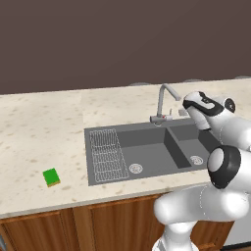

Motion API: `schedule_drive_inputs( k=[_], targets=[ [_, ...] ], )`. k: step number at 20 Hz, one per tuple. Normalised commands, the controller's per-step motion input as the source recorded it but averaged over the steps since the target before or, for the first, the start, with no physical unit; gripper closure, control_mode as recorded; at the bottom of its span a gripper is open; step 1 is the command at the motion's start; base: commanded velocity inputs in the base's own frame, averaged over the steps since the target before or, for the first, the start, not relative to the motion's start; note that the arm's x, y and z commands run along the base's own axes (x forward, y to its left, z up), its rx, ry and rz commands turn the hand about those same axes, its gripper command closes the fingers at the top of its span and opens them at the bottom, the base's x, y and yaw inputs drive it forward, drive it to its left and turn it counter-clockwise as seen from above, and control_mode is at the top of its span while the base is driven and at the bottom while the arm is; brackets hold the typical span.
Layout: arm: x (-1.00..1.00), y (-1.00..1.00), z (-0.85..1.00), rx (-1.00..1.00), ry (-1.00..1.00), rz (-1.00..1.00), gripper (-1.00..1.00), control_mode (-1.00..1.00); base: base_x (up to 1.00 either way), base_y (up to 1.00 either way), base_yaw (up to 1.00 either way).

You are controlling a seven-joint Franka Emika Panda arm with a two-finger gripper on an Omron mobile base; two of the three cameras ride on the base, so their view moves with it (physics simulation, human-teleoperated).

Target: Soak the sponge with water for a few seconds and then drop it inside the sink.

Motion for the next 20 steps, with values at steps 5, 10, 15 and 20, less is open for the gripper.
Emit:
schedule_drive_inputs(
  k=[5, 10, 15, 20],
  targets=[
    [0.00, 0.00, 0.00, 0.00, -0.12, 0.01, -1.00, -1.00, 0.00, 0.00, 0.00],
    [0.00, 0.00, 0.00, -0.01, -0.08, 0.06, -1.00, -1.00, 0.00, 0.00, 0.00],
    [0.00, 0.00, 0.00, 0.00, -0.01, 0.03, -1.00, -1.00, 0.00, 0.00, 0.00],
    [0.00, 0.00, 0.00, 0.00, 0.00, 0.01, -1.00, -1.00, 0.00, 0.00, 0.00]
  ],
)
